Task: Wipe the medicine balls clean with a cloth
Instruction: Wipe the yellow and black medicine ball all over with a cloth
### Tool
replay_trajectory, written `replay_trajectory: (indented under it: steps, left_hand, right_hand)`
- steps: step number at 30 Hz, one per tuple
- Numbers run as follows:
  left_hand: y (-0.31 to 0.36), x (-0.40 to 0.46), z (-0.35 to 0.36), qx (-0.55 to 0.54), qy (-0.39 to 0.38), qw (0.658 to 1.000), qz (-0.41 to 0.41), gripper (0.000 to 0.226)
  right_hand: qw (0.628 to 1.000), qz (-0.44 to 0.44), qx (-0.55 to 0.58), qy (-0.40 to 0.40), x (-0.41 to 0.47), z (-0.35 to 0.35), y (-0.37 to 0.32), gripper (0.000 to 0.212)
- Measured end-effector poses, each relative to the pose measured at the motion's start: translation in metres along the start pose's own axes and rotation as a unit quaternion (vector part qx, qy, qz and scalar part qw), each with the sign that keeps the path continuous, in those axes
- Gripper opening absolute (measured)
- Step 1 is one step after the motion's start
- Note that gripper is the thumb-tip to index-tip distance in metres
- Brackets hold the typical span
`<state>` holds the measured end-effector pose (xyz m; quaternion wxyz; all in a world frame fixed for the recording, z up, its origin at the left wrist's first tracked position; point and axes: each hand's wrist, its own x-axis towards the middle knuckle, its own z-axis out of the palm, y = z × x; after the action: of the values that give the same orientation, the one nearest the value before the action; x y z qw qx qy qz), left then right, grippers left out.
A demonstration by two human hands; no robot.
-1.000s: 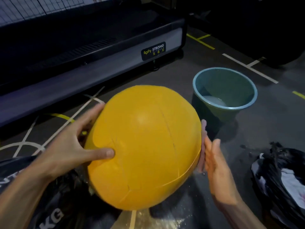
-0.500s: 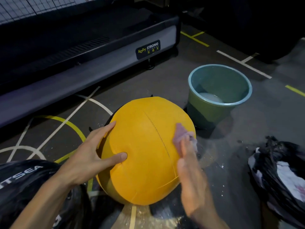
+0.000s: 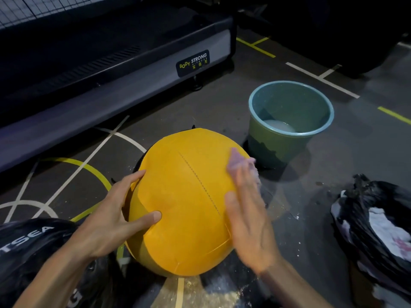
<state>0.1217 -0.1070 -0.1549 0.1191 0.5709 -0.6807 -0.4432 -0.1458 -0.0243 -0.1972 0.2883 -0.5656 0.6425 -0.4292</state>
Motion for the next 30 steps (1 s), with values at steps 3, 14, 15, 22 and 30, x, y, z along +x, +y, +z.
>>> replay_trajectory:
  steps: [3,14,15,22,30]
  left_hand:
    - [-0.004,-0.004,0.001,-0.01,0.005,1.0,0.003,0.111]
    - [-0.015,-0.015,0.009,-0.008,0.022,1.0,0.014,0.106]
    - [-0.018,-0.018,0.009,-0.014,0.024,1.0,0.011,0.105]
    - [-0.024,-0.029,0.009,0.0,0.026,1.0,0.016,0.103]
    - [0.0,-0.037,-0.024,0.017,0.121,0.991,0.06,0.066]
  right_hand:
    - [0.986,-0.111,-0.112,-0.058,-0.01,0.005,-0.003,0.071]
    - [0.979,-0.13,-0.131,-0.08,0.04,-0.006,-0.013,0.073]
    - [0.974,-0.154,-0.143,-0.086,0.039,-0.007,-0.008,0.069]
    - [0.993,0.063,-0.055,-0.084,0.067,-0.037,0.026,0.051]
    - [0.998,-0.027,-0.003,-0.052,0.029,-0.035,0.029,0.054]
